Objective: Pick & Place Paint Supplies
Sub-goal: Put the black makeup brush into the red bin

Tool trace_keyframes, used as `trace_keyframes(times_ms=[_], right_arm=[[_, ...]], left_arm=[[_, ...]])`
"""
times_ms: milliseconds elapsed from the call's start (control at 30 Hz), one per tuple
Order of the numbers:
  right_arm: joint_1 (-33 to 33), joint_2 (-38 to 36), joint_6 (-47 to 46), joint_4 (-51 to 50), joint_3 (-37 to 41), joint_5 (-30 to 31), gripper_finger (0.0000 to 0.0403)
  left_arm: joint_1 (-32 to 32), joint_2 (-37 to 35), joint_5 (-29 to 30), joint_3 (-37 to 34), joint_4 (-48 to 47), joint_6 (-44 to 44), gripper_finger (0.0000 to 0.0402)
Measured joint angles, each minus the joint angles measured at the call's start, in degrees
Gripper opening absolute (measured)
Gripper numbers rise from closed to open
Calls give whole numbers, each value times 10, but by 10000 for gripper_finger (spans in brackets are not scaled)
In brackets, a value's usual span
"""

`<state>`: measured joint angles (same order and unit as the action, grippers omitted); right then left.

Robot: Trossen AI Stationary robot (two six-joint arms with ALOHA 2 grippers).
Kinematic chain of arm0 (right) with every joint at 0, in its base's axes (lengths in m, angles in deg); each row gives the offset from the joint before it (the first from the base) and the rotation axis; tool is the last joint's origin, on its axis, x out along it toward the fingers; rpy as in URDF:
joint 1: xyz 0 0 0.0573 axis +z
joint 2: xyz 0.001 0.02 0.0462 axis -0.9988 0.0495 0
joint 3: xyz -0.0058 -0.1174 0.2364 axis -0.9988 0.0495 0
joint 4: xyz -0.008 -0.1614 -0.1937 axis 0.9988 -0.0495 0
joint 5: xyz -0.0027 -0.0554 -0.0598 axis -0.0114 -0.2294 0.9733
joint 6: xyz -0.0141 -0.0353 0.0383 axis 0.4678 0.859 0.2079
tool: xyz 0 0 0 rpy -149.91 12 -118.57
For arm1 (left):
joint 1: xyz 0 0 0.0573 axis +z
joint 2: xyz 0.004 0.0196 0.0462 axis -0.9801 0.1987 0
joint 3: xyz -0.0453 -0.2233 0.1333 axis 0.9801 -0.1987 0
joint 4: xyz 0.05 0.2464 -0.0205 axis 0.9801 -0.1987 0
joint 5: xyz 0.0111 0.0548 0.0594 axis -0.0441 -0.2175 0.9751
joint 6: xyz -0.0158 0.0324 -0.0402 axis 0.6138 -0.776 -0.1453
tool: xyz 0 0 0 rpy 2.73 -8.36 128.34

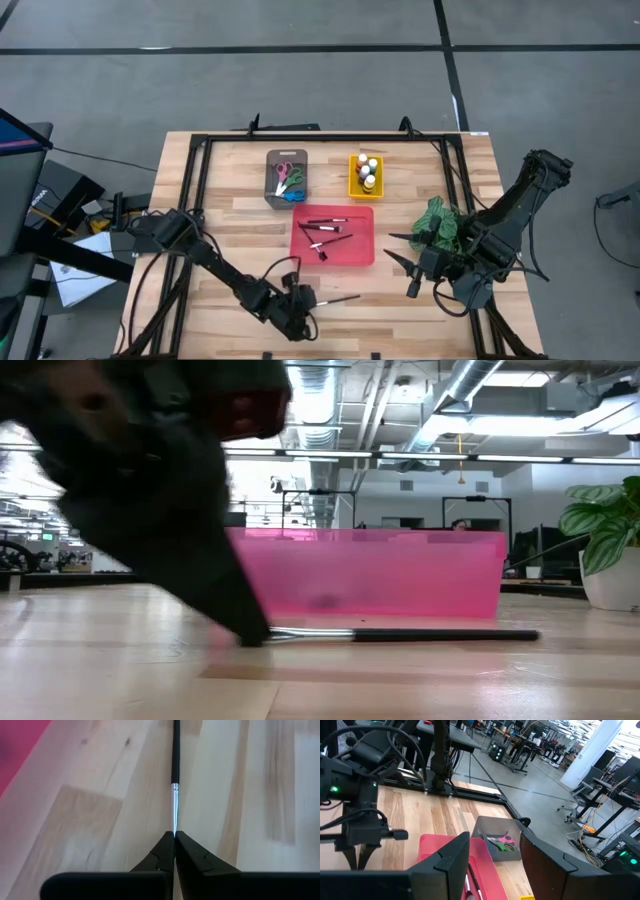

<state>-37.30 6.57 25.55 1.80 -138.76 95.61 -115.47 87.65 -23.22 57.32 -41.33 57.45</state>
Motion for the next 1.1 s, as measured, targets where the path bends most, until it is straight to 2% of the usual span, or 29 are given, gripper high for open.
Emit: trace_keyframes(times_ms=[433,900,1100], right_arm=[[0,0,0,0,0,0,170],[0,0,-3,-1,0,-1,170],[0,0,-3,-1,0,0,170]], left_arm=[[-34,-83,12,-15,-132,-1,0],[-99,-309,18,-187,-117,61,0],[-116,-389,11,-238,-115,64,0]])
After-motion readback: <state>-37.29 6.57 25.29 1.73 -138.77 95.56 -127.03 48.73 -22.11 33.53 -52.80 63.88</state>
